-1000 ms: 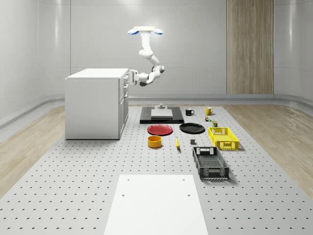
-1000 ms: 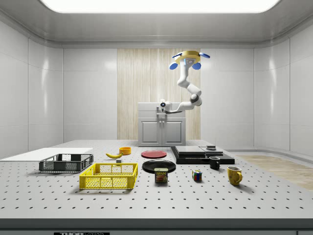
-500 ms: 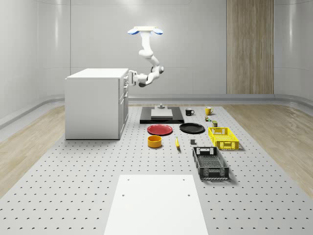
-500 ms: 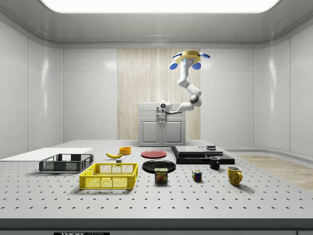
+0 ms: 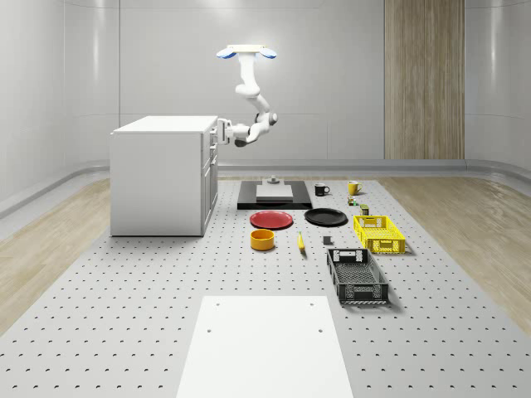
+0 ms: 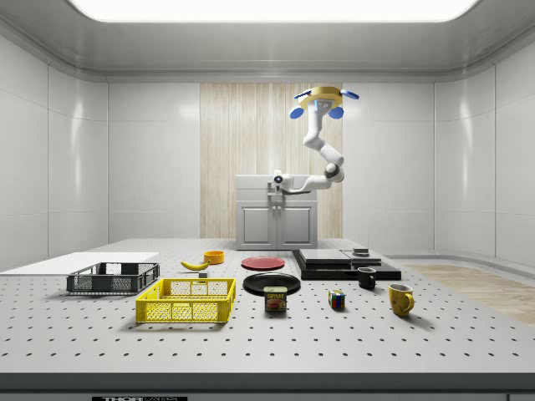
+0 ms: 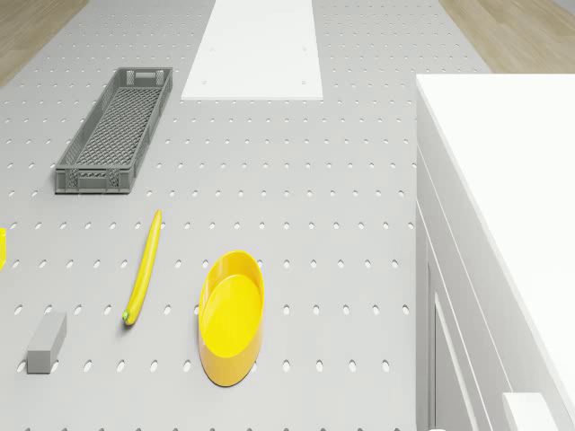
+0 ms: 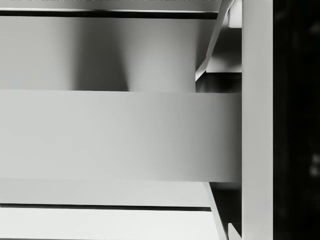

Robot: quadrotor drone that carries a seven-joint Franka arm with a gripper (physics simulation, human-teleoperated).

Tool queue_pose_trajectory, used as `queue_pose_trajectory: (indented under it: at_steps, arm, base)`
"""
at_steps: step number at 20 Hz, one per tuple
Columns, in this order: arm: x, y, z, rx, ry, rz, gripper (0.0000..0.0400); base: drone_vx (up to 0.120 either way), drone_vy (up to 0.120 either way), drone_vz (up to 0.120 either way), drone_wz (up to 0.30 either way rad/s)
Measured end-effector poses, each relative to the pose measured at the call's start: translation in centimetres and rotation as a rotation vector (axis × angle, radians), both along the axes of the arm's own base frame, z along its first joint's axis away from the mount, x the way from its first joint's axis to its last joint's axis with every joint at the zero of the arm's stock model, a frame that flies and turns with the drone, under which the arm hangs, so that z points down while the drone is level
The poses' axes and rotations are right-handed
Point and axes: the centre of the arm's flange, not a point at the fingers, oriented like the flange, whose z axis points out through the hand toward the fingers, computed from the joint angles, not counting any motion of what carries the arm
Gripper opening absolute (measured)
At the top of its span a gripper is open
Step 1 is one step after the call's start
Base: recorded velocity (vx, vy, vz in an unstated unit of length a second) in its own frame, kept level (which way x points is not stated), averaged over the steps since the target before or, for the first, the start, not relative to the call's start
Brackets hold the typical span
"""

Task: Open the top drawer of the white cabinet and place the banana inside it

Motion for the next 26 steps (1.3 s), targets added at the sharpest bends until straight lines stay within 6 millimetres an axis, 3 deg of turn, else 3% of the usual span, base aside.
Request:
queue_pose_trajectory:
  at_steps: [3, 5, 9, 14, 17, 20, 21, 24, 26]
  arm:
    - [-0.1, -0.7, 0.1, -0.013, -0.007, 0.0, 0.0163]
    - [0.3, -1.1, -0.8, -0.004, -0.057, 0.0, 0.0153]
    - [0.1, -1.9, -0.4, -0.001, -0.023, -0.001, 0.0125]
    - [0.0, -3.7, -0.2, -0.007, -0.02, -0.001, 0.0136]
    - [0.2, -4.5, -0.5, -0.002, -0.041, -0.002, 0.0121]
    - [0.1, -5.5, -0.3, -0.005, -0.022, -0.002, 0.0128]
    - [-0.2, -6.0, 0.3, -0.017, 0.011, -0.002, 0.0179]
    - [0.0, -7.0, -0.2, -0.012, -0.043, -0.002, 0.0139]
    - [0.3, -7.7, -0.9, -0.009, -0.067, -0.002, 0.0154]
  base:
    - [0.0, 0.0, 0.0, 0.0]
    - [0.0, 0.0, 0.0, 0.0]
    - [0.0, 0.0, 0.0, 0.0]
    - [0.0, 0.0, 0.0, 0.0]
    - [0.0, 0.0, 0.0, 0.0]
    - [0.0, 0.0, 0.0, 0.0]
    - [0.0, 0.0, 0.0, 0.0]
    - [0.0, 0.0, 0.0, 0.0]
    - [0.0, 0.0, 0.0, 0.0]
